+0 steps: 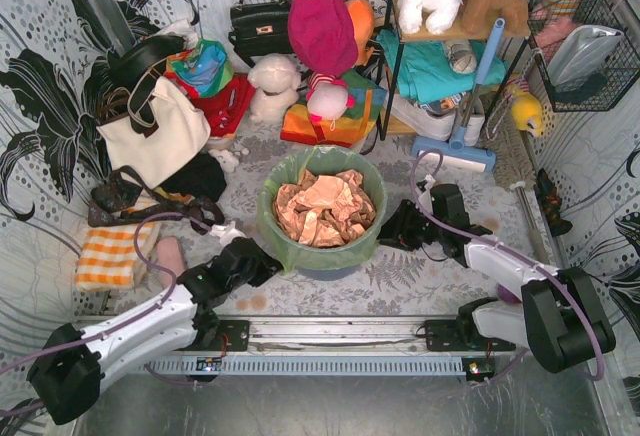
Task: Tie the trash bag
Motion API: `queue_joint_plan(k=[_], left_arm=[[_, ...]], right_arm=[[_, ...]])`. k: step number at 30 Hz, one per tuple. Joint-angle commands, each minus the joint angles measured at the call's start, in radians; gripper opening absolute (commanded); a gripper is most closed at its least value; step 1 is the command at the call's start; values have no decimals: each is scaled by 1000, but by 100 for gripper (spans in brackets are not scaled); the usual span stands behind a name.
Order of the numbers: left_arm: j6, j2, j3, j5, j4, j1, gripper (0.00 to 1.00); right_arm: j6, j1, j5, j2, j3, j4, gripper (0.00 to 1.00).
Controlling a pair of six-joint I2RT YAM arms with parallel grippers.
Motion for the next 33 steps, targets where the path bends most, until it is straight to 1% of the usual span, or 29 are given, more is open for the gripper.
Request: queue_joint_plan(k=[1, 2, 6, 11, 14, 15, 17, 19, 20, 24, 28, 30, 33], left_arm=[[61, -21, 65, -66, -61, 11, 6], [67, -23, 70, -69, -68, 13, 6], [90, -18, 88, -71, -76, 19, 5], [104, 16, 112, -62, -83, 21, 3], [103, 25, 116, -68, -93, 21, 1], [102, 20, 121, -78, -107, 21, 0], [108, -2, 139, -109, -147, 21, 0], [113, -35, 159, -148, -199, 22, 0], [116, -51, 169, -166, -225, 22, 0], [125, -112, 215, -236, -327, 23, 0], [156, -170, 295, -311, -451, 23, 0], [186, -196, 335, -323, -471, 23, 0], [254, -219, 385, -322, -455, 23, 0]], right_arm=[[56, -3, 5, -17, -39, 106, 43], [63, -3, 5, -12, -45, 125, 44], [110, -3, -16, 32, -81, 230, 44], [143, -3, -38, 86, -123, 320, 37], [162, -3, -46, 97, -142, 366, 24], [167, -3, -40, 92, -147, 371, 19], [172, -3, -25, 62, -154, 370, 10], [169, -4, 2, 9, -152, 339, 2], [162, -3, 15, -21, -149, 310, 0], [132, -4, 88, -166, -123, 152, 0], [96, -4, 169, -327, -67, -61, 0], [91, -3, 198, -395, -38, -133, 0], [98, -3, 214, -467, -4, -175, 0]])
